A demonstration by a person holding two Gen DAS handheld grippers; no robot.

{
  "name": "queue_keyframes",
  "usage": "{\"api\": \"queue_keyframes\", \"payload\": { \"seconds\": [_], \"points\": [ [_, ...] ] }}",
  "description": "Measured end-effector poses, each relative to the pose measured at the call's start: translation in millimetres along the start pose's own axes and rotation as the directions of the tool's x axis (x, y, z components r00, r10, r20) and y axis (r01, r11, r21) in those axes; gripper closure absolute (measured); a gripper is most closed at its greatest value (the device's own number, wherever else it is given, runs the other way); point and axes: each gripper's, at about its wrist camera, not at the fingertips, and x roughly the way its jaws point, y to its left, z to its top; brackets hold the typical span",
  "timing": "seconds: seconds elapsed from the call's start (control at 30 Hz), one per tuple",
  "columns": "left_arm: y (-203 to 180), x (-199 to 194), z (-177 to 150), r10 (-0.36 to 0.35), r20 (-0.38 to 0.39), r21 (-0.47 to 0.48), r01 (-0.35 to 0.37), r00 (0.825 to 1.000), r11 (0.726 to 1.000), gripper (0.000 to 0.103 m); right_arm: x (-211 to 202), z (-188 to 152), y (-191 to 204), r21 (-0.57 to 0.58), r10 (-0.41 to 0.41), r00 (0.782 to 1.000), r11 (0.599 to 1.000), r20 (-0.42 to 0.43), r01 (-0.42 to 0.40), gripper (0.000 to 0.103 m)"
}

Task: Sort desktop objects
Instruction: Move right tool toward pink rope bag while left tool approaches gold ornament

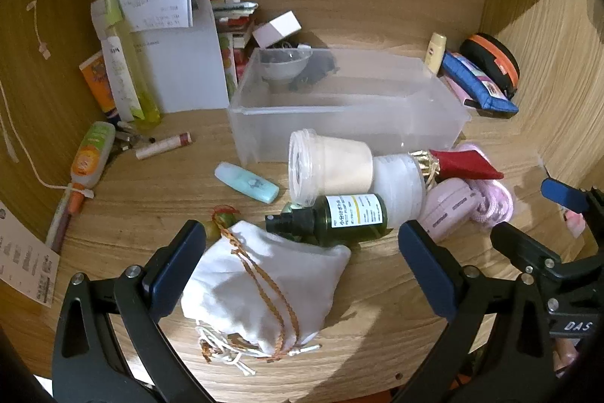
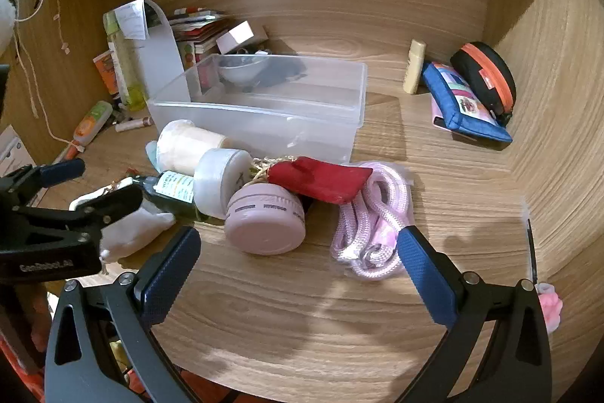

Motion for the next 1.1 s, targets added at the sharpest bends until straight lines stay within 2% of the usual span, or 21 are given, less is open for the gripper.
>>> {"api": "queue_keyframes", "payload": {
  "seconds": [0.3,0.4,0.67,0.8,0.97,1.03,1.1],
  "points": [
    [28.8,-10.2,0.9,-0.027,0.008,-0.02,0.027,1.0,0.999,0.0,-5.0,-0.1,-20.5,0.017,-0.041,0.999,0.999,0.02,0.041,0.0],
    [36.6,-11.9,-4.2,-0.009,-0.003,-0.006,0.009,1.0,1.0,0.0,-7.6,-0.4,-28.8,0.02,-0.055,0.998,0.998,0.025,0.054,0.0],
    [48.2,12.3,-25.3,-0.033,-0.139,-0.029,0.03,0.99,0.999,0.0,-2.3,-7.7,-45.7,-0.004,-0.13,0.992,0.992,0.002,0.13,0.0],
    [55.9,34.4,-35.1,-0.123,-0.22,-0.119,0.099,0.968,0.988,0.0,9.3,-16.7,-51.5,-0.011,-0.146,0.988,0.989,-0.045,0.146,0.0],
    [57.3,49.6,-37.9,-0.169,-0.27,-0.156,0.13,0.948,0.979,0.0,17.7,-20.9,-57.9,0.004,-0.146,0.986,0.989,-0.08,0.147,0.0],
    [59.3,46.3,-33.0,-0.162,-0.268,-0.151,0.124,0.95,0.981,0.0,14.2,-16.1,-61.0,0.019,-0.126,0.99,0.992,-0.07,0.128,0.0],
    [64.0,36.3,-25.1,-0.147,-0.239,-0.142,0.115,0.96,0.983,0.0,9.5,-9.5,-60.6,0.025,-0.1,0.993,0.995,-0.055,0.101,0.0]
  ]
}}
